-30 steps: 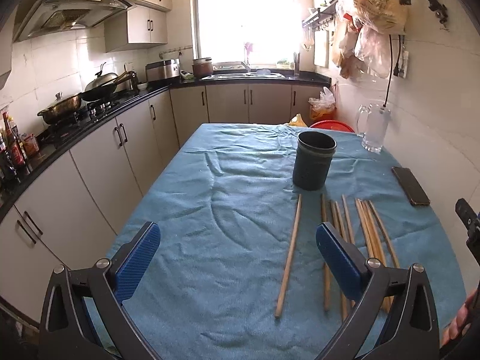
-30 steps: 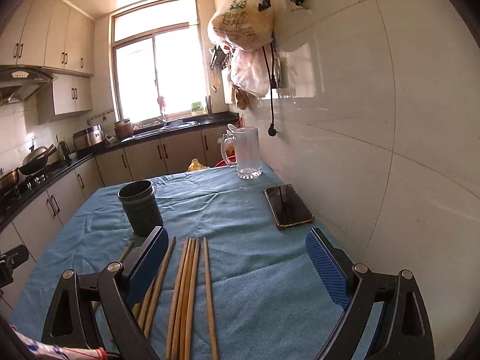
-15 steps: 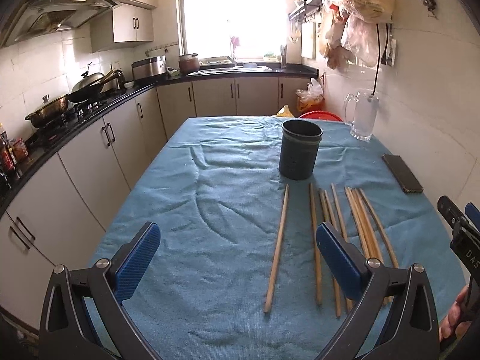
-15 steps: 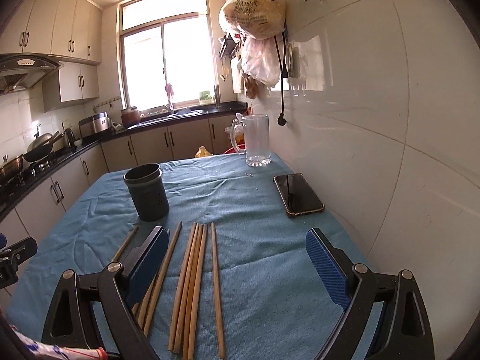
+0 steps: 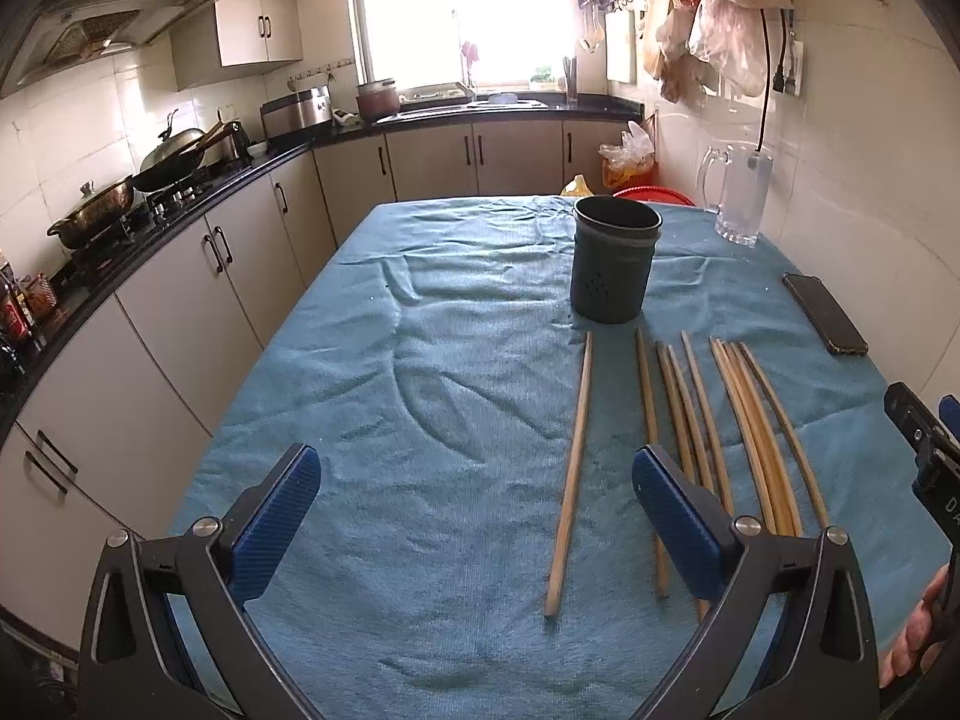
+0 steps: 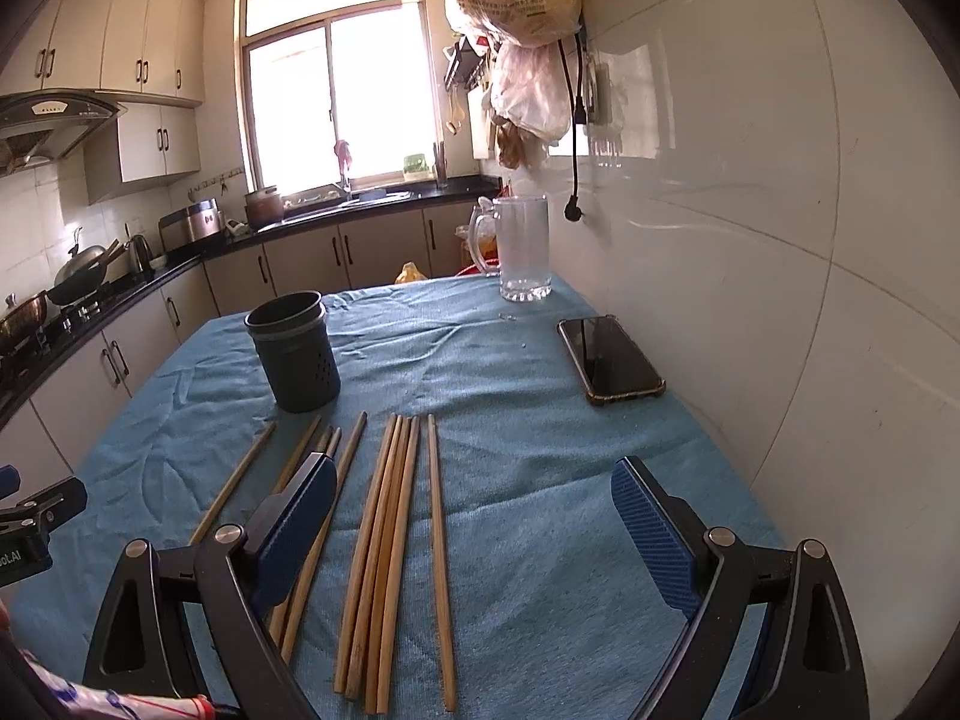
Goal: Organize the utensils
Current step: 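Move both grippers over the loose wooden chopsticks on the blue cloth, then close the left gripper on one chopstick while the right gripper grasps another, then lift the chopsticks and carry both grippers above the black utensil cup, then open the left gripper over the cup while the right gripper opens too, then return to the chopsticks and grasp one with each gripper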
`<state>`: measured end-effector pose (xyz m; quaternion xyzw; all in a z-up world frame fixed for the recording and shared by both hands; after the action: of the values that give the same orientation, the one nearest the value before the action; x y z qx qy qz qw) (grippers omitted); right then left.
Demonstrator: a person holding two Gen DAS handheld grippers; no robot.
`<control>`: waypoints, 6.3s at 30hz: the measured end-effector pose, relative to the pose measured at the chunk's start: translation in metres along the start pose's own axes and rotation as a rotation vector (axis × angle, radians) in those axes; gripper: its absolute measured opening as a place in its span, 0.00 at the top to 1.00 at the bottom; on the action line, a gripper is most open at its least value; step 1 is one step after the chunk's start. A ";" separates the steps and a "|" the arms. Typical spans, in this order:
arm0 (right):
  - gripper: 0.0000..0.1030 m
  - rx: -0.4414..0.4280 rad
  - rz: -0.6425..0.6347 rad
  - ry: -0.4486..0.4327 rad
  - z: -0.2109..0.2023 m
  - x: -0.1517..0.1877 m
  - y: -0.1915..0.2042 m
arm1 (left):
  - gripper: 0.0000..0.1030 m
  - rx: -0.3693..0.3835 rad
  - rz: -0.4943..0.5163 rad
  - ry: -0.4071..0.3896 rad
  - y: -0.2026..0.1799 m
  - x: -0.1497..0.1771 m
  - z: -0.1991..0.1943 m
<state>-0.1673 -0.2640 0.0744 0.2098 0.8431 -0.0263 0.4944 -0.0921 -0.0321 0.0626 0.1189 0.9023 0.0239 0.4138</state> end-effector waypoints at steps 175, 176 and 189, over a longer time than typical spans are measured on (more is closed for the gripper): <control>0.70 -0.245 -0.141 0.459 0.148 0.023 0.027 | 0.71 0.404 0.115 0.255 -0.097 -0.036 0.155; 0.70 -0.238 -0.153 0.459 0.150 0.024 0.028 | 0.75 0.397 0.119 0.266 -0.099 -0.036 0.160; 0.90 -0.182 -0.149 0.483 0.175 0.016 0.029 | 0.94 0.373 0.070 0.313 -0.097 -0.035 0.170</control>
<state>-0.0194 -0.2763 -0.0239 0.1018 0.9487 0.0641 0.2923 0.0384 -0.1439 -0.0367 0.2193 0.9395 -0.1104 0.2388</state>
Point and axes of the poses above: each gripper's, at about its wrist camera, not at the fingertips, and z roughly the way its jaws point, y to its left, x to its underside, the point moved 6 cm from there along z, roughly the way its jaws point, and after that the axes turned 5 degrees about z, right-handed, at the moved point
